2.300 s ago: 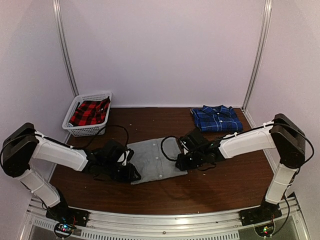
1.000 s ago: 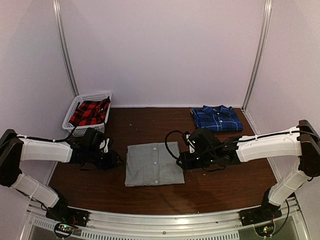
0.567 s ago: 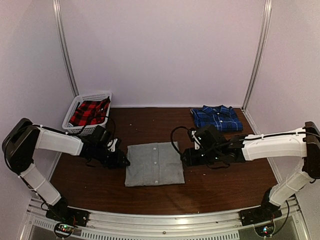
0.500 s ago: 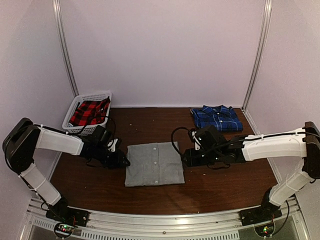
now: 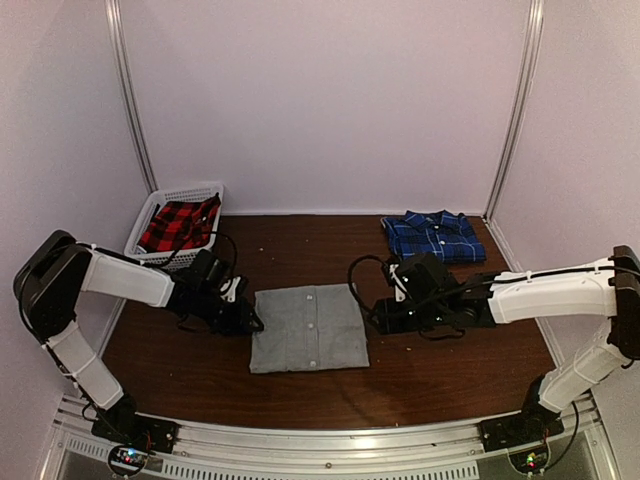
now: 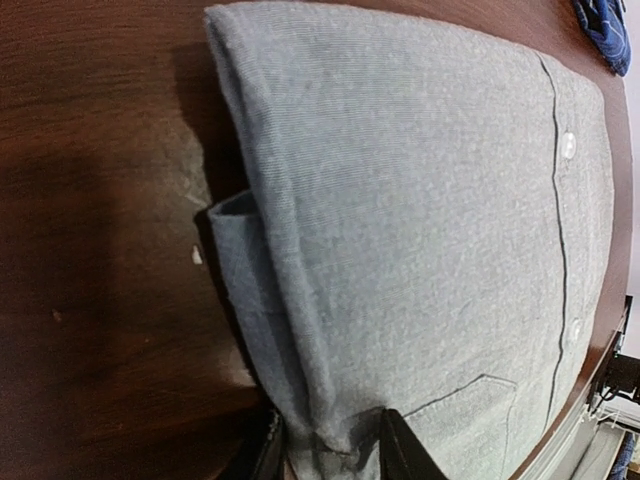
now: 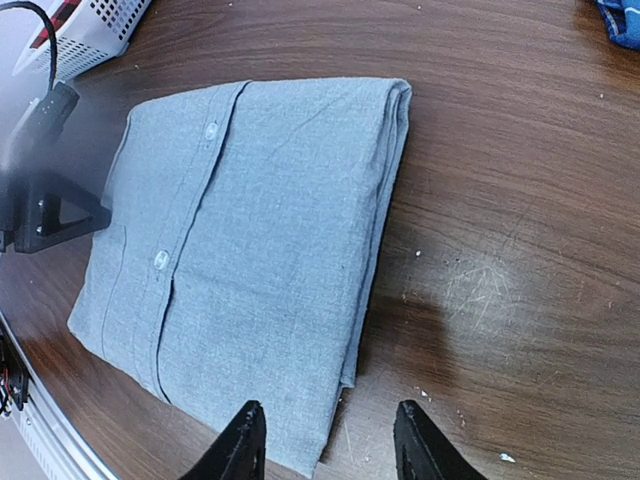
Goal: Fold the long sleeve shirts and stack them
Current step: Pick up the square-folded shirt from the center of the board, then turn over the square-folded shirt at the center of the board.
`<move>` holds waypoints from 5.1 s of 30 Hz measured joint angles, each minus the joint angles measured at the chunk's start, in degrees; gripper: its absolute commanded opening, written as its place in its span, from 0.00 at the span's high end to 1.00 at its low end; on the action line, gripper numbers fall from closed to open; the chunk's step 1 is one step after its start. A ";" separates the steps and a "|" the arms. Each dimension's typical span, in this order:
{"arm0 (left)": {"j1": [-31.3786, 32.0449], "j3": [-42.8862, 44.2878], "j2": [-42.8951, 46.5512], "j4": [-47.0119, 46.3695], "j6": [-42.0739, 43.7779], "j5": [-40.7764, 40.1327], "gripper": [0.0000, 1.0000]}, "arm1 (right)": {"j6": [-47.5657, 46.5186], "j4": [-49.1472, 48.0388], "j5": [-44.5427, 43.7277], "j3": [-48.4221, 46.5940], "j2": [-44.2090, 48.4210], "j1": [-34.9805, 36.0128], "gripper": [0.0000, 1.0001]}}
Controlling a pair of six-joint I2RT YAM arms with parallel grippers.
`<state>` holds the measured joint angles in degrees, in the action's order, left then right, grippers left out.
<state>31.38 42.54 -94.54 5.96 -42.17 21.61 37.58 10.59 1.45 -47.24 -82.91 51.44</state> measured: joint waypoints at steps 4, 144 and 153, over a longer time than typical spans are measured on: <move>0.68 0.28 -0.61 -0.48 -0.63 0.02 0.73 | -0.09 -0.22 0.00 0.02 0.00 -0.02 0.55; 20.33 52.83 -25.77 8.52 -6.97 7.08 0.47 | 1.62 -10.97 5.18 -4.22 -2.38 -17.81 0.51; 13.16 40.65 -13.68 8.20 -4.37 2.43 0.48 | 0.39 -8.55 5.57 -1.36 -3.43 -14.36 0.49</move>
<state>44.53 83.20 -108.22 14.15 -46.54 24.03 37.98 2.04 7.03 -48.60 -86.35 37.08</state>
